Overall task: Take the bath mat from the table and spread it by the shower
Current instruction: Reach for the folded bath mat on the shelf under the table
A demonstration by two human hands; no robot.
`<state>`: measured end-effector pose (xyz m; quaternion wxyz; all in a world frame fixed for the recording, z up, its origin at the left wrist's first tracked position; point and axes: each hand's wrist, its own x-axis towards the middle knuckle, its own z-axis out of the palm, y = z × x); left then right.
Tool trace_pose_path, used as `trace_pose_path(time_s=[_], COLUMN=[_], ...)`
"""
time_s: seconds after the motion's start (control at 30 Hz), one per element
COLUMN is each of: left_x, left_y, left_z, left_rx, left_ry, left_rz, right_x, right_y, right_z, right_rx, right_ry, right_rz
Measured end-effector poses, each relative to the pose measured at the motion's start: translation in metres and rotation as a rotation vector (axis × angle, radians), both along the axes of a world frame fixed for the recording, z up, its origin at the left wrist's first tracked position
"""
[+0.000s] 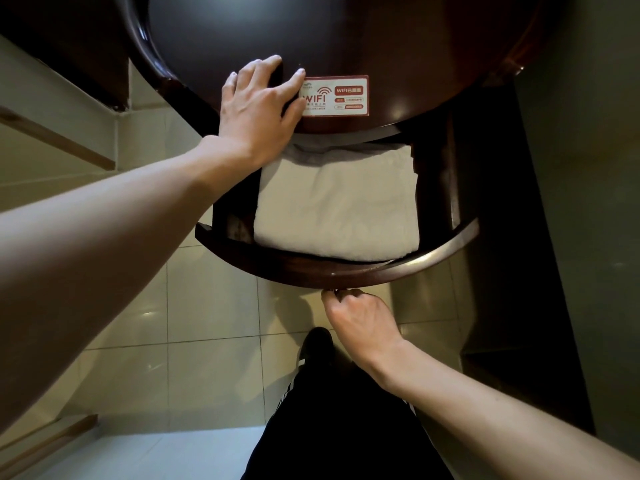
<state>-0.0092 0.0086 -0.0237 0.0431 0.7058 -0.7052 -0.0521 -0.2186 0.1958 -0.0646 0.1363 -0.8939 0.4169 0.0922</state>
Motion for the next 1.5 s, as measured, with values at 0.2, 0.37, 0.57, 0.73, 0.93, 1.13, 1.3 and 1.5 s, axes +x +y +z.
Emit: trace_pose_path(time_s=[0.2,0.37,0.57,0.73,0.93,1.13,1.3,1.5], left_x=[-0.001,-0.006,-0.011,-0.012,-0.010,-0.015,-0.017,-0.028], left_y=[0.000,0.001,0.013,0.036,0.061,0.094,0.100,0.097], left_z=[0.001,0.003,0.010,0.023,0.037,0.016,-0.018,-0.040], left_rx=[0.007,0.032,0.014,-0.073,-0.152,0.149,0.546,0.662], left_ry=[0.003,0.031,0.077,0.147,0.242,0.237,-0.035,-0.132], left_rz=[0.004,0.028,0.004,-0.113,-0.261,-0.392,-0.429,-0.387], right_x=[0.000,-0.002,-0.006,-0.012,-0.010,-0.010,-0.014,-0.015], right_y=[0.000,-0.002,-0.004,-0.007,-0.027,-0.086,-0.120,-0.125], right_z=[0.002,0.007,0.015,0.030,0.063,0.064,0.034,0.013], right_rx=[0.000,0.009,0.047,0.190,0.150,0.056,0.073,0.189], right_ry=[0.038,0.045,0.067,-0.029,-0.365,-0.282,-0.003,0.063], right_rz=[0.003,0.027,0.082,0.060,-0.060,-0.087,0.016,0.042])
